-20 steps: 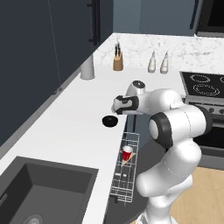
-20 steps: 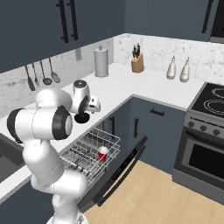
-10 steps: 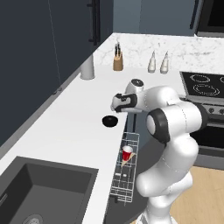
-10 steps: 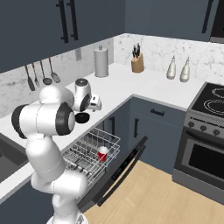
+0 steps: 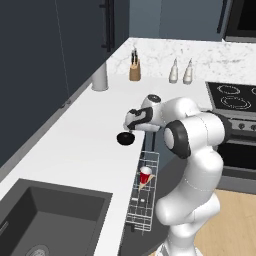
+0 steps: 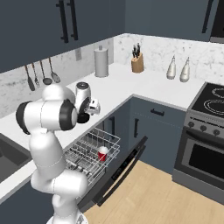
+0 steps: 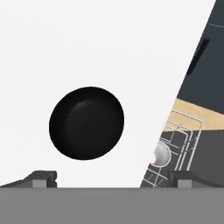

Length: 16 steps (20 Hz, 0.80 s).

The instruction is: Pick up the cup and bowl from the counter, place them in the dishwasher, and close the dishwasher door.

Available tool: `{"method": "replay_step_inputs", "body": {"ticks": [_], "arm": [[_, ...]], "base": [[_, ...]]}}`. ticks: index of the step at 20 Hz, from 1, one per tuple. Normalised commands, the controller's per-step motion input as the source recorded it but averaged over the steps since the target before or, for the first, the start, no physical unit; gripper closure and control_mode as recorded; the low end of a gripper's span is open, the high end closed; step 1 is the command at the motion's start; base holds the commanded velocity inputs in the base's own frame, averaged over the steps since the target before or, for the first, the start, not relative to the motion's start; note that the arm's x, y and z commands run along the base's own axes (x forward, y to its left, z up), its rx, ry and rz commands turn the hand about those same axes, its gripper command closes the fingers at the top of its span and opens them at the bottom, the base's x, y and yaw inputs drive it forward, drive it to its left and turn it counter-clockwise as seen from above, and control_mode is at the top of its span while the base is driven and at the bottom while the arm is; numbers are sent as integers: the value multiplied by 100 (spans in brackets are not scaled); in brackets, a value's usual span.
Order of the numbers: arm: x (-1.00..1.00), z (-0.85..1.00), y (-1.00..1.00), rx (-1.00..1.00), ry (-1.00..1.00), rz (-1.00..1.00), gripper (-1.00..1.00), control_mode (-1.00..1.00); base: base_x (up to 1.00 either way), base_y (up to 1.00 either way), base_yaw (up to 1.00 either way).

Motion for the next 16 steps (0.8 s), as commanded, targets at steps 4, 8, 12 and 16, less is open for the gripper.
{"method": "replay_step_inputs", "body": {"ticks": [4,8,12,16], "arm": [[13,-46,4,0,6,0,-100,-100],[34,-27,10,-1,6,-2,-100,-100],[40,-21,9,0,6,-5,-100,-100],[30,-15,3,0,4,-6,-100,-100]], "base": [[0,0,0],[0,0,0],[0,0,0],[0,0,0]]}}
